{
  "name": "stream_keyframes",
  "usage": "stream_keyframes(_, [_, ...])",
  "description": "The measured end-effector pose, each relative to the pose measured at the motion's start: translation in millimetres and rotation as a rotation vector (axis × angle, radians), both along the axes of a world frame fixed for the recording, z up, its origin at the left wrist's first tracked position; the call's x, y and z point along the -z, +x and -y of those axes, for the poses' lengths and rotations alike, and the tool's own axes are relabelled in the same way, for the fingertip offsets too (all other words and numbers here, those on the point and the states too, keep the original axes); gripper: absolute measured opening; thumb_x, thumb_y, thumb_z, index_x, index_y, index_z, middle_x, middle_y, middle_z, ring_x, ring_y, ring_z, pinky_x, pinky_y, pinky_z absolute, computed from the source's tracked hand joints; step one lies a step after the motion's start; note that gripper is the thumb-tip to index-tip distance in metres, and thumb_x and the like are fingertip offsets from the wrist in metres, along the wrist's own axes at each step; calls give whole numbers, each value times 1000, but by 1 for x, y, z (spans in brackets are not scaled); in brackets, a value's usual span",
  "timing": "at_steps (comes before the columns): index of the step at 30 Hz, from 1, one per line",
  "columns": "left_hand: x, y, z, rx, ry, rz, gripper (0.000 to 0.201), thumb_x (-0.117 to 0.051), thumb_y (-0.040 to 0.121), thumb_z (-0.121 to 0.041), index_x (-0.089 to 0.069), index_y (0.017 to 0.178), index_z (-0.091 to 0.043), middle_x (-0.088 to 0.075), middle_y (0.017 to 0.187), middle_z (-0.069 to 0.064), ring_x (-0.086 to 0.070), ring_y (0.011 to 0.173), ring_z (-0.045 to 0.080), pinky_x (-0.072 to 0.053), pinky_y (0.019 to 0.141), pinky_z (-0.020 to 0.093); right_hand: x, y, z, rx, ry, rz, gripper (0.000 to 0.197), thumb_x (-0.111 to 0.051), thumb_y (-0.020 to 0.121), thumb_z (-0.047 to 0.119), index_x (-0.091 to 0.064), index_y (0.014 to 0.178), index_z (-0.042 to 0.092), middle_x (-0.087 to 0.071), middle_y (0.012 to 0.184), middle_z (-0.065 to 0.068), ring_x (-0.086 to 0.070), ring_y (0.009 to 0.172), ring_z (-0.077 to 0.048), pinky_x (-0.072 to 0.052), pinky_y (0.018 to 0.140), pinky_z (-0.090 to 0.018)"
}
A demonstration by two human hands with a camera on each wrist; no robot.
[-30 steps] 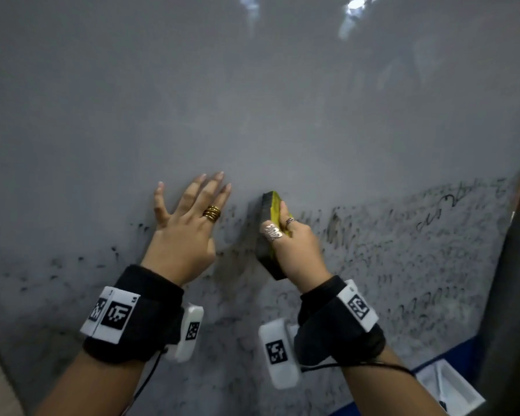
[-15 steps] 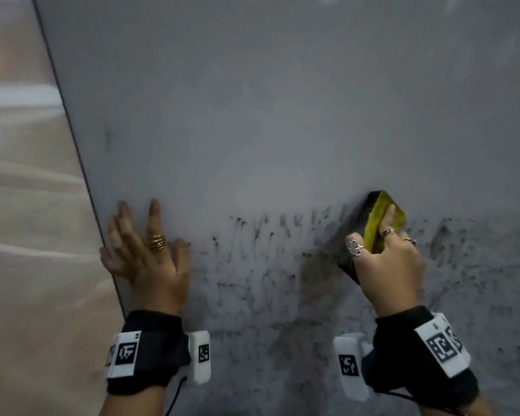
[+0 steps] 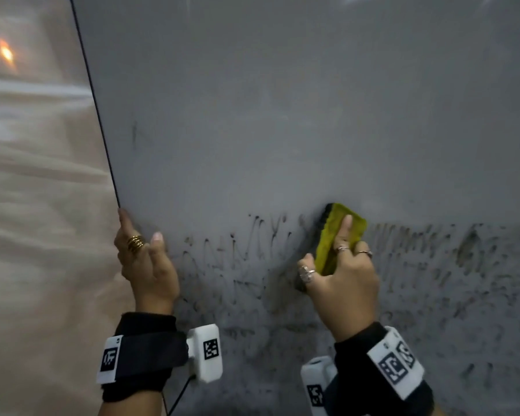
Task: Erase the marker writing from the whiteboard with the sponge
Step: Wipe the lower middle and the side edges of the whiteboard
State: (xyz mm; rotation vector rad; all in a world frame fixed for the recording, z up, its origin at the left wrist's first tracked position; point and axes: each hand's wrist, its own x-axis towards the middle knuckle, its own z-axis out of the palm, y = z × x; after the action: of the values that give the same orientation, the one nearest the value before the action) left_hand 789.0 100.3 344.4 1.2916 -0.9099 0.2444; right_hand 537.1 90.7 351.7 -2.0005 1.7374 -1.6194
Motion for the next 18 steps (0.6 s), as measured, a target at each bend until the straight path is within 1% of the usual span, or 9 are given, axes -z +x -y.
stream_keyframes(2, [3,0,-4,31,-2,34,89,-21,74,-53,-14,151,-8,-20,152,19,-19,140,26,-11,109,28,2,21,-4,-78,-27,-68,89,-48,65,53,-35,143,14,-58,104,-23,-62,74,-39,-52,61,-37])
stream_keyframes(4, [7,-1,-6,68,-19,59,85,-23,76,-49,-17,150,-7,-21,151,18,-19,140,24,-12,110,27,7,43,-8,-141,-86,-186,87,-45,62,54,-45,138,12,-60,96,-17,-61,59,-31,-50,49,-29])
stream_keyframes(6, [12,8,-2,132,-87,13,80,-26,78,-45,-18,150,-10,-23,152,13,-21,140,18,-14,113,25,10,64,-11,-197,-165,-290,86,-44,59,53,-48,137,17,-59,93,-12,-59,55,-25,-48,45,-24])
stream_keyframes(7, [17,19,1,196,-118,-37,75,-27,81,-43,-19,150,-14,-23,153,10,-22,140,16,-15,115,28,9,72,-11,-214,-194,-326,85,-43,58,52,-48,136,19,-59,94,-12,-59,55,-24,-47,45,-24])
stream_keyframes(9, [29,42,6,388,-130,-150,66,-31,88,-43,-25,150,-21,-28,153,8,-27,141,22,-21,116,45,9,81,-10,-210,-233,-395,85,-41,57,52,-48,136,22,-58,93,-11,-58,54,-23,-47,44,-23])
stream_keyframes(10, [34,52,6,476,-132,-200,60,-33,91,-41,-28,149,-22,-33,151,10,-32,139,28,-25,113,53,8,80,-10,-211,-244,-412,86,-41,56,52,-48,137,25,-57,93,-8,-58,54,-22,-47,45,-23])
stream_keyframes(11, [36,55,4,526,-132,-248,56,-33,94,-38,-30,147,-22,-37,148,11,-36,135,30,-30,109,54,5,76,-10,-218,-254,-426,86,-41,54,53,-47,137,27,-57,93,-7,-58,56,-21,-47,45,-23])
stream_keyframes(15, [33,47,-3,586,-19,-305,52,-32,93,-41,-34,144,-29,-51,138,2,-50,125,23,-43,98,41,-5,47,-10,-221,-388,-483,83,-49,52,49,-54,132,26,-60,95,-4,-60,68,-22,-45,50,-24])
stream_keyframes(18, [30,44,-5,563,-34,-302,46,-29,98,-35,-33,144,-27,-53,135,3,-52,121,21,-41,103,46,-2,16,-3,-179,-576,-492,79,-62,55,41,-54,131,20,-58,99,-6,-55,84,-28,-40,70,-36])
